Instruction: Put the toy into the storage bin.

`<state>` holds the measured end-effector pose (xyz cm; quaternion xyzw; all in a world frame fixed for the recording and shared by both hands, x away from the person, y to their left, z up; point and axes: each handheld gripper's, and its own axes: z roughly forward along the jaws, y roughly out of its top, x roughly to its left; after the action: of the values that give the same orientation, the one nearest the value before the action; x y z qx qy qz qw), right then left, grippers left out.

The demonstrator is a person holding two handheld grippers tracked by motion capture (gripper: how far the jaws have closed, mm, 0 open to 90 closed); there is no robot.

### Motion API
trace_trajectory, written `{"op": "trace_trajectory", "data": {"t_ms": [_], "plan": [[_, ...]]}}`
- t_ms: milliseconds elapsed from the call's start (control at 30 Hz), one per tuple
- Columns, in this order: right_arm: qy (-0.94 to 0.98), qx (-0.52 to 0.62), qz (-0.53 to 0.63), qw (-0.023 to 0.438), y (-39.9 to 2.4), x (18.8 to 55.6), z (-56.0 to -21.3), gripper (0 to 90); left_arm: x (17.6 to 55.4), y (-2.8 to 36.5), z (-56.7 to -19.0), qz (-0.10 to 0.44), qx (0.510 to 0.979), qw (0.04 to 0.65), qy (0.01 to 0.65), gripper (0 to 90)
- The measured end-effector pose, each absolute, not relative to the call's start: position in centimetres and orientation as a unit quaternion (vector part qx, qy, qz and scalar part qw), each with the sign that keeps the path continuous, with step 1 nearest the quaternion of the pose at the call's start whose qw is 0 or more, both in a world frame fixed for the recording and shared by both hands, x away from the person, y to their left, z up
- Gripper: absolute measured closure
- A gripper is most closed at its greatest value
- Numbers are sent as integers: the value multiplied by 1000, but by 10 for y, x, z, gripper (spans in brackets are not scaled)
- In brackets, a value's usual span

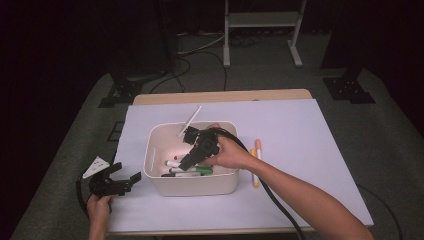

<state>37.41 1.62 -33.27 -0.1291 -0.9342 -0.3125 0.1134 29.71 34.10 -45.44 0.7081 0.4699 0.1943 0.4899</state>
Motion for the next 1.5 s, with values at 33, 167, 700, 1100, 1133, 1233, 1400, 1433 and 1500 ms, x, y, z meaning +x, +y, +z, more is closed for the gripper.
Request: {"op": "trace_trajectory", "data": {"t_ms": [33, 167, 700, 1100, 1133, 1233, 1400, 1433, 1500], "plan": [[-935, -127, -309, 116, 18, 374, -334, 757, 297, 341, -454, 194, 708, 490, 470, 0], [-938, -121, -304, 115, 24, 373, -337, 757, 297, 341, -454, 194, 708, 491, 470, 0], [-952, -109, -268, 103, 38, 371, -349, 753, 297, 342, -454, 194, 708, 491, 469, 0], [-945, -122, -289, 96, 22, 371, -333, 608, 297, 342, -454, 193, 708, 491, 469, 0], [-943, -123, -295, 93, 18, 371, -329, 599, 297, 342, -454, 193, 708, 491, 469, 0], [-937, -131, -310, 87, 6, 372, -321, 575, 297, 341, -454, 194, 709, 490, 469, 0], [-925, -154, -340, 72, -19, 373, -309, 537, 297, 341, -454, 195, 709, 490, 469, 0], [-923, -159, -344, 67, -24, 373, -307, 537, 297, 341, -454, 195, 709, 489, 469, 0], [-920, -165, -350, 59, -35, 374, -303, 525, 297, 341, -454, 194, 709, 489, 470, 0]]}}
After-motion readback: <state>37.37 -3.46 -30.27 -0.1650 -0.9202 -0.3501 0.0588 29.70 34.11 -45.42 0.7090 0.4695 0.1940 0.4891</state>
